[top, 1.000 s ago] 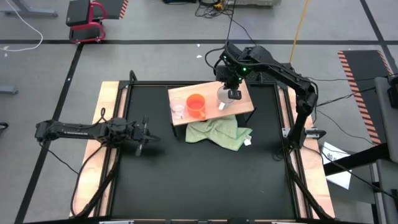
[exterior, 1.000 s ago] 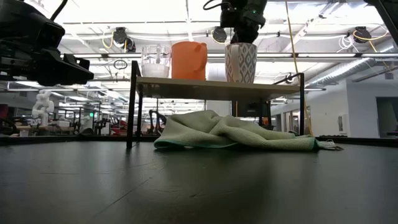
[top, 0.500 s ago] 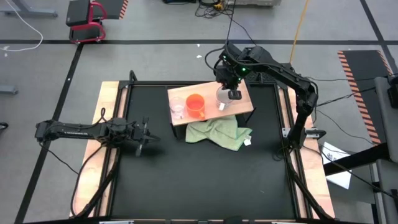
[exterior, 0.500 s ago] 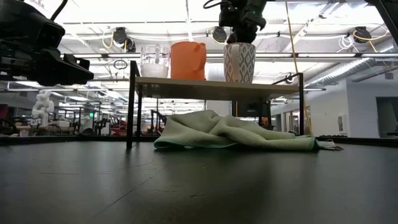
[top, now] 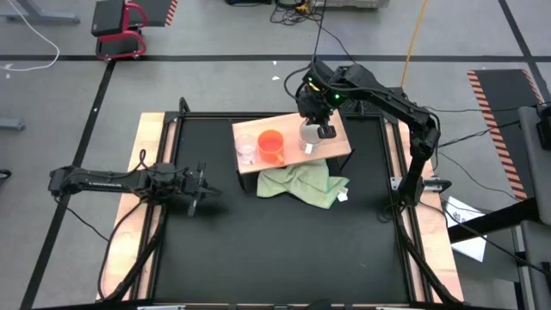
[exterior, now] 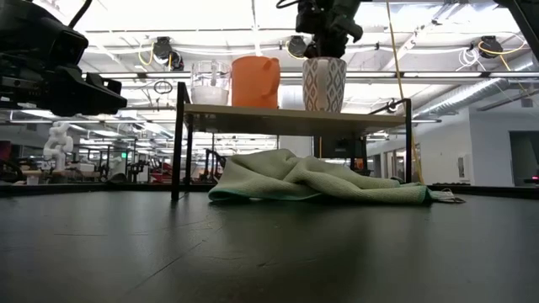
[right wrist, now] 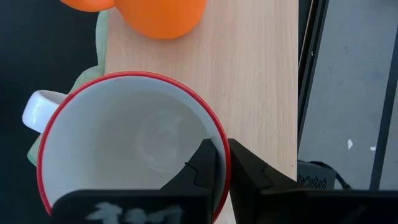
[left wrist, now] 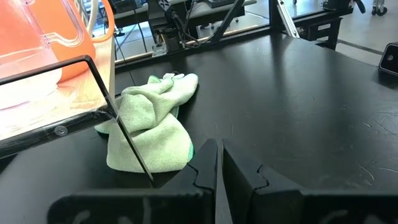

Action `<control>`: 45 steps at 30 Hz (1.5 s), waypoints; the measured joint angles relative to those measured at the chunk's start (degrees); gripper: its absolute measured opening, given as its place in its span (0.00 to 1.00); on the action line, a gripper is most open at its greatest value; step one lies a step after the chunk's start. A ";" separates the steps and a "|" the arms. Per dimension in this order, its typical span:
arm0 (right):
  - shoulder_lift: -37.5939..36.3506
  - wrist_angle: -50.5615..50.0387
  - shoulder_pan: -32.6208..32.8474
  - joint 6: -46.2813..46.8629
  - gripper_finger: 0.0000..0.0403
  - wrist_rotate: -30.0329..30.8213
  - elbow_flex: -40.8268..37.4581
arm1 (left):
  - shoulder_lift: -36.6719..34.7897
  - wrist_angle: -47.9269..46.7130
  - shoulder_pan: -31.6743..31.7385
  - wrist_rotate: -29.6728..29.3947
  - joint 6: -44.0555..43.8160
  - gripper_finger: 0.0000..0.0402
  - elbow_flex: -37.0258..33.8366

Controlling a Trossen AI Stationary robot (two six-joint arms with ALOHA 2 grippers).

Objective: Stack small to large cups/mugs on shelf
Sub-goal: Put white cup on the shelf

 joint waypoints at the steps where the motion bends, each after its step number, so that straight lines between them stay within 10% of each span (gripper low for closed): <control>1: 0.02 0.01 0.04 -0.62 0.03 0.00 0.00 | 0.00 0.00 0.01 0.00 -0.02 0.06 0.00; 45: 0.09 -0.16 0.79 -10.79 0.03 0.24 -0.07 | -0.02 1.01 -0.01 0.01 0.50 0.06 0.00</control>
